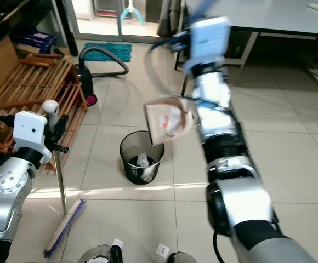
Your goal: Sweep floor
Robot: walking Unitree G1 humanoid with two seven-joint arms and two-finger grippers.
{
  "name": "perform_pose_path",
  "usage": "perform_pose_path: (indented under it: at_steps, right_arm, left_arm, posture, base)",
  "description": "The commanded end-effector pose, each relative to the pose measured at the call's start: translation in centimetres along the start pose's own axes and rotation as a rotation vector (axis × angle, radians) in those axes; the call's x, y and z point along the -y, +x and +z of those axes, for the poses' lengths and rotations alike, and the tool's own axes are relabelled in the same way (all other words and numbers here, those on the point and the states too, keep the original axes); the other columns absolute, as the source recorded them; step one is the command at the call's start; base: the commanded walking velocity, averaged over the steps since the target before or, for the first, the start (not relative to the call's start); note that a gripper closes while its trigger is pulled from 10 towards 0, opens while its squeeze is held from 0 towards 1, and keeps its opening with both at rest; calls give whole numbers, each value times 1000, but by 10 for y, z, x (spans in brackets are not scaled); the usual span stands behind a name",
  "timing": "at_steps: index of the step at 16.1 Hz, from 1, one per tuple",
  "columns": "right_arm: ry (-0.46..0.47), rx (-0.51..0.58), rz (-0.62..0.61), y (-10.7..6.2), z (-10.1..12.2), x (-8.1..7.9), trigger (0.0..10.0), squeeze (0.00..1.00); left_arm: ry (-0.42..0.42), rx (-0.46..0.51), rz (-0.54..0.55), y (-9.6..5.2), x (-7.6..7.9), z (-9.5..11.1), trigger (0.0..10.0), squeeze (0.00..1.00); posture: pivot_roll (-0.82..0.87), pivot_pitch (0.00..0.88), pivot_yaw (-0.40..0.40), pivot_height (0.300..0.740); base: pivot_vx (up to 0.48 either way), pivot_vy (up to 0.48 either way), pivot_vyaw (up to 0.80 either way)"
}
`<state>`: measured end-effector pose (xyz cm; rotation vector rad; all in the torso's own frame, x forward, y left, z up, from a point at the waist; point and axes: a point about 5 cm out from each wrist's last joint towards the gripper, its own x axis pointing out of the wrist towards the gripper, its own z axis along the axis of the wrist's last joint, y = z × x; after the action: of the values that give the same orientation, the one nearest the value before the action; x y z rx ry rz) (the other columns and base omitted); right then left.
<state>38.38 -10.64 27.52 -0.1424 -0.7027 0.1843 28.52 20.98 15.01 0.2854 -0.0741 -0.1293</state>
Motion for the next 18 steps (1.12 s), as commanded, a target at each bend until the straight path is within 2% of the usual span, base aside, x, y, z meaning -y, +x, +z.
perform_pose_path:
  at_steps: [1,3,5,7,8,11,13,16,18]
  right_arm:
    - [-1,73,25,-1,8,-6,10000,0]
    - [24,90,100,-13,3,-30,10000,0]
    - [-3,113,193,-27,1,-54,10000,0]
    - [-18,140,241,-36,2,-65,10000,0]
    - [-20,172,264,-46,4,-74,10000,0]
    - [-14,204,304,-59,6,-88,10000,0]
    - [-10,214,322,-61,8,-93,10000,0]
    - [-105,240,401,-66,10,-101,10000,0]
    - [-187,214,384,-66,5,-95,10000,0]
  left_arm:
    - [23,31,0,2,-3,8,10000,0]
    - [19,38,0,4,-1,10,10000,0]
    - [23,39,-8,4,0,10,10000,0]
    - [25,38,-7,4,-1,10,10000,0]
    - [24,40,-6,5,0,10,10000,0]
    - [21,42,-11,7,3,11,10000,0]
    - [18,45,-12,8,4,11,10000,0]
    - [16,47,-15,9,5,11,10000,0]
    - [14,47,-24,10,9,11,10000,0]
  posture:
    - [79,121,-13,740]
    - [80,123,-12,740]
    - [80,123,-10,740]
    - [78,124,-12,740]
    - [76,124,-11,740]
    - [72,127,-6,740]
    - [69,125,-7,740]
    - [64,125,-7,740]
    - [58,124,-7,740]
  base:
    - [0,0,0]
    - [0,0,0]
    - [0,0,0]
    - [0,0,0]
    - [0,0,0]
    - [0,0,0]
    - [0,0,0]
    - [0,0,0]
    - [0,0,0]
